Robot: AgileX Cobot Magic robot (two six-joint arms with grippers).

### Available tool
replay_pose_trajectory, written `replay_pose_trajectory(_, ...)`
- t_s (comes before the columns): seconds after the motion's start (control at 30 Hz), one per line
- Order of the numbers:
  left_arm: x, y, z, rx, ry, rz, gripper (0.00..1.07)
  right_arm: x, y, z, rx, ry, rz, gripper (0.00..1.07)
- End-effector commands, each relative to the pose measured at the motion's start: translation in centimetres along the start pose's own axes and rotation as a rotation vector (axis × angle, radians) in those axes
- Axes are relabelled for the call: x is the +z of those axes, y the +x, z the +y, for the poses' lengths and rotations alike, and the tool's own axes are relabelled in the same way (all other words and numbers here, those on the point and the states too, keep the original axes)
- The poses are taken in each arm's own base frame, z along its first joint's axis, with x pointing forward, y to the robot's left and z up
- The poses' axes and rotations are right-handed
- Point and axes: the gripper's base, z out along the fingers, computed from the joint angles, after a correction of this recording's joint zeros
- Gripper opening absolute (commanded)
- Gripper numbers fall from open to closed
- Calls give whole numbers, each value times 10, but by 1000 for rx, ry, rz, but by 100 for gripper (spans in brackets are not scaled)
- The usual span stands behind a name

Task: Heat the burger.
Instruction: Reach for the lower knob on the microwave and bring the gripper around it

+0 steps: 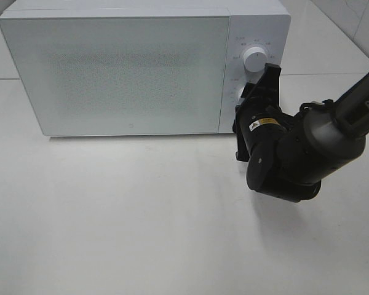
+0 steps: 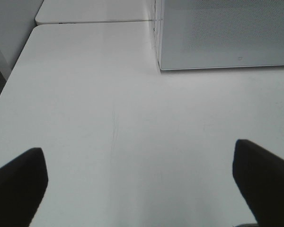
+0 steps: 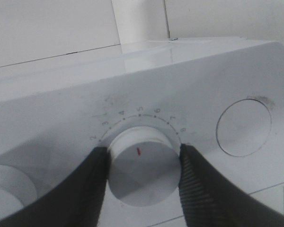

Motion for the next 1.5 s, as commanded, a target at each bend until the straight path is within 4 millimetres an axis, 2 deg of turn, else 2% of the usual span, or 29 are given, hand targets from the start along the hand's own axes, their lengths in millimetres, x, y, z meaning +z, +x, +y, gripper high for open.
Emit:
replay_pose_trajectory(0.03, -1, 1, 0, -3, 0, -11, 100, 0, 29, 35, -58, -282, 205, 3)
replay_pose_trajectory(0.3, -1, 1, 0, -3, 0, -11, 100, 1, 23, 35, -45, -274, 140, 9)
replay_pose_trajectory(0.5, -1, 1, 0, -3, 0, -11, 100, 1, 18, 37, -56, -271, 74, 21)
replay_pose_trajectory(0.53, -1, 1, 0, -3, 0, -11, 100, 2, 15, 36, -54, -267, 48, 27)
replay_pose_trajectory(0.57, -1, 1, 0, -3, 0, -11, 100, 2, 15, 36, -54, -267, 48, 27)
replay_pose_trajectory(0.63, -1, 1, 0, -3, 0, -11, 100, 2, 12, 36, -58, -260, 6, 40)
replay_pose_trajectory(0.67, -1, 1, 0, -3, 0, -11, 100, 2, 12, 36, -58, -260, 6, 40)
replay_pose_trajectory(0.7, -1, 1, 0, -3, 0, -11, 100, 1, 9, 34, -76, -252, -11, 48)
replay_pose_trajectory(0.73, -1, 1, 0, -3, 0, -11, 100, 1, 9, 34, -76, -252, -11, 48)
replay_pose_trajectory(0.77, -1, 1, 0, -3, 0, -11, 100, 0, 6, 33, -97, -243, -28, 55)
replay_pose_trajectory(0.9, -1, 1, 0, -3, 0, -11, 100, -4, 2, 31, -142, -229, -34, 65)
replay_pose_trajectory(1.33, -1, 1, 0, -3, 0, -11, 100, -24, -10, 24, -246, -172, 21, 68)
replay_pose_trajectory(1.5, -1, 1, 0, -3, 0, -11, 100, -34, -10, 25, -347, -109, 90, 68)
